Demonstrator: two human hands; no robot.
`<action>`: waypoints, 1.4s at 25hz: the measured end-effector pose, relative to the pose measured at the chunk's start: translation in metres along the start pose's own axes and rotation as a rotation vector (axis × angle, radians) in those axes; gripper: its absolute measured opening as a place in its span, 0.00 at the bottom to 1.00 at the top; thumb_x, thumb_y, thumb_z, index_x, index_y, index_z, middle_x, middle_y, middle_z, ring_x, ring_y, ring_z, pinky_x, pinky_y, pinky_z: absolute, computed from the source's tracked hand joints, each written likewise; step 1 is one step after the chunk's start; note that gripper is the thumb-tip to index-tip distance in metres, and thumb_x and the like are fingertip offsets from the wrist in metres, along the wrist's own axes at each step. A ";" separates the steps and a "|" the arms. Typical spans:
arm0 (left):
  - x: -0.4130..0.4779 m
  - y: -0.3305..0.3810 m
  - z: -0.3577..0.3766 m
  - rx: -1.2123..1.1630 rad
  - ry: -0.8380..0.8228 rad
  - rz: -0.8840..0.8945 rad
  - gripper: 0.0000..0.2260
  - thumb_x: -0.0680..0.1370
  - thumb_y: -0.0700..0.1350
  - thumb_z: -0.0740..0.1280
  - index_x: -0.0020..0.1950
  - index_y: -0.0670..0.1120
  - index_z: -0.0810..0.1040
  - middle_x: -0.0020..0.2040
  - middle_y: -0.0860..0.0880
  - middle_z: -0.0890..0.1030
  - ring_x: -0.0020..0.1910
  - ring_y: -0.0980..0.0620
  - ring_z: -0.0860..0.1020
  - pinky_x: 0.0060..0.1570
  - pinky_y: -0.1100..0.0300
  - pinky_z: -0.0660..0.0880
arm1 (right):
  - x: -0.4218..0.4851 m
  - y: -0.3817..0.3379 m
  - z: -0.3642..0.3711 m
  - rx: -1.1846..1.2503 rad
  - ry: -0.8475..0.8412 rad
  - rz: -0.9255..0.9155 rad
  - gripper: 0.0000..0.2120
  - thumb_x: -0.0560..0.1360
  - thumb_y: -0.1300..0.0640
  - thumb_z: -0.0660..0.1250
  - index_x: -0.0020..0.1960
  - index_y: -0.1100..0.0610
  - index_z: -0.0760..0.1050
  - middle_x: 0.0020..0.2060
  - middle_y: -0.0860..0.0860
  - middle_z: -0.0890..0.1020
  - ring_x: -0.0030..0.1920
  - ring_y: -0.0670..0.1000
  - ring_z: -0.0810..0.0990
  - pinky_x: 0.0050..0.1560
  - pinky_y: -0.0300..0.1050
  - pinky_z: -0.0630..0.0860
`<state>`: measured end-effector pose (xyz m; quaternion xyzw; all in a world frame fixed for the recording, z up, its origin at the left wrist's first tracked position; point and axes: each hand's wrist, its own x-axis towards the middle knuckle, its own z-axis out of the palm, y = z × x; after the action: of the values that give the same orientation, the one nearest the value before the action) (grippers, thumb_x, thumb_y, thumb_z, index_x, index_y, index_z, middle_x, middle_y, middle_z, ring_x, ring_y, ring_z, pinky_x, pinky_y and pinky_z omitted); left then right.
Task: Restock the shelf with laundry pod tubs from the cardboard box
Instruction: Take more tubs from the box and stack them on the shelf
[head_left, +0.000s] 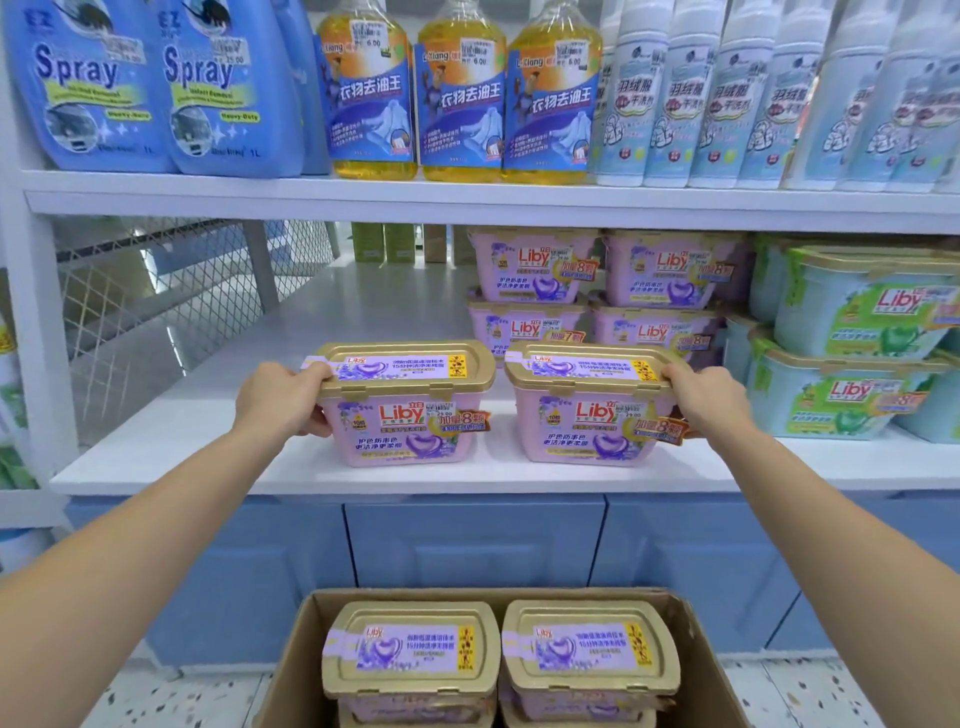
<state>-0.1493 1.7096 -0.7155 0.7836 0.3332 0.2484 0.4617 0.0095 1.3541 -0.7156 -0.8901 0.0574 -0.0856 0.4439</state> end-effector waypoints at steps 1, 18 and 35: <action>0.002 0.000 0.002 0.010 0.010 -0.005 0.22 0.65 0.55 0.60 0.36 0.37 0.82 0.25 0.42 0.82 0.37 0.42 0.83 0.52 0.46 0.79 | 0.003 0.000 0.002 -0.001 0.003 0.000 0.26 0.73 0.43 0.56 0.54 0.65 0.76 0.52 0.63 0.80 0.50 0.63 0.77 0.53 0.52 0.75; -0.044 -0.038 0.022 0.090 0.133 0.255 0.24 0.76 0.60 0.55 0.52 0.41 0.77 0.53 0.46 0.81 0.49 0.45 0.78 0.51 0.51 0.71 | -0.053 0.048 -0.011 0.177 -0.177 -0.240 0.37 0.62 0.22 0.50 0.47 0.52 0.75 0.50 0.55 0.80 0.51 0.56 0.79 0.57 0.57 0.73; -0.164 -0.229 0.065 0.166 -0.105 -0.102 0.17 0.76 0.49 0.64 0.60 0.39 0.72 0.50 0.44 0.79 0.44 0.47 0.77 0.45 0.55 0.69 | -0.166 0.233 0.068 -0.055 -0.229 0.170 0.20 0.77 0.50 0.60 0.61 0.63 0.70 0.47 0.57 0.79 0.52 0.61 0.78 0.47 0.46 0.69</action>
<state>-0.2780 1.6307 -0.9616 0.8131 0.3674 0.1545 0.4243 -0.1448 1.2973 -0.9592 -0.8978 0.0838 0.0561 0.4286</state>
